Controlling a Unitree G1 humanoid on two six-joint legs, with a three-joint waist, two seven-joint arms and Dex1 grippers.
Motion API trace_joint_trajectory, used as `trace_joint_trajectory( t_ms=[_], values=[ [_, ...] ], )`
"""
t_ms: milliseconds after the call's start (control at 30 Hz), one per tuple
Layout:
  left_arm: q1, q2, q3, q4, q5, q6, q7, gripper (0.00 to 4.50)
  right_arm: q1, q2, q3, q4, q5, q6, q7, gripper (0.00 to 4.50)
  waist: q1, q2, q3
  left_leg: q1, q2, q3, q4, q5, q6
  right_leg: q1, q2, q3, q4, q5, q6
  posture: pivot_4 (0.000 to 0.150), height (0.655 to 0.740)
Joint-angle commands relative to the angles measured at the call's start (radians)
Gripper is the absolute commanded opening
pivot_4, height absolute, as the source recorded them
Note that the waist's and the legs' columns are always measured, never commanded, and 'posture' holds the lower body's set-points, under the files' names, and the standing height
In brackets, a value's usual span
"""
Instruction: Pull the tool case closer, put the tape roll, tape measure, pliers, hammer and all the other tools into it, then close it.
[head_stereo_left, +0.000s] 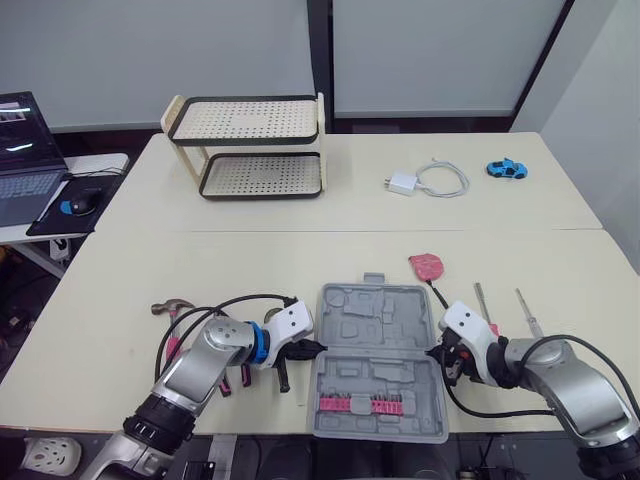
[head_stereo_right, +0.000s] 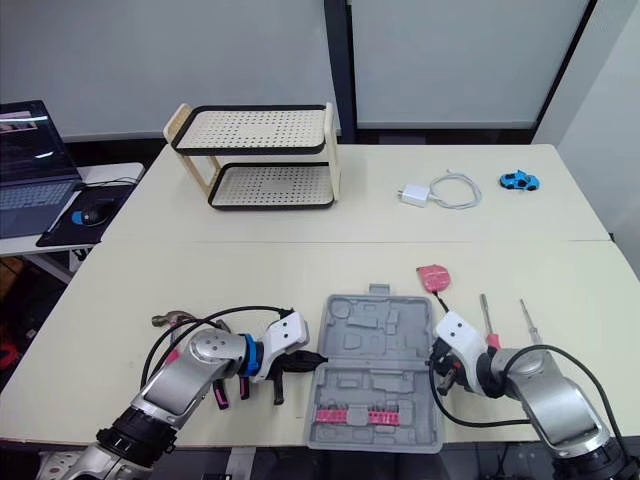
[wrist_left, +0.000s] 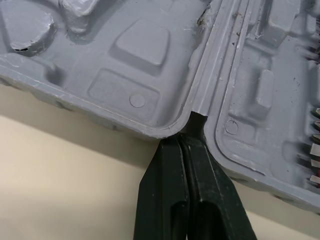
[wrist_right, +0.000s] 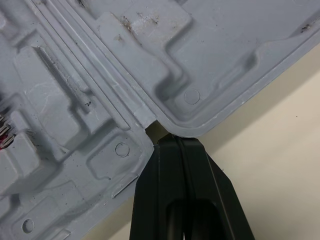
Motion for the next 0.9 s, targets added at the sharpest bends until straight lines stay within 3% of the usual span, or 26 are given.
trace_joint_trajectory(
  t_ms=[33, 900],
  values=[
    [0.018, -0.001, -0.026, -0.052, -0.013, 0.003, -0.023, 0.02, 0.005, -0.008, 0.002, -0.06, 0.034, -0.015, -0.004, 0.04, 0.0, 0.0, 0.0, 0.0, 0.0, 0.0, 0.0, 0.0, 0.0, 0.0, 0.0, 0.0, 0.0, 0.0, 0.0, 0.15, 0.74],
    [0.064, 0.034, -0.02, -0.104, -0.015, 0.025, -0.041, 0.02, 0.039, -0.056, 0.041, -0.089, 0.084, -0.012, -0.018, 0.04, 0.0, 0.0, 0.0, 0.0, 0.0, 0.0, 0.0, 0.0, 0.0, 0.0, 0.0, 0.0, 0.0, 0.0, 0.0, 0.15, 0.74]
  ],
)
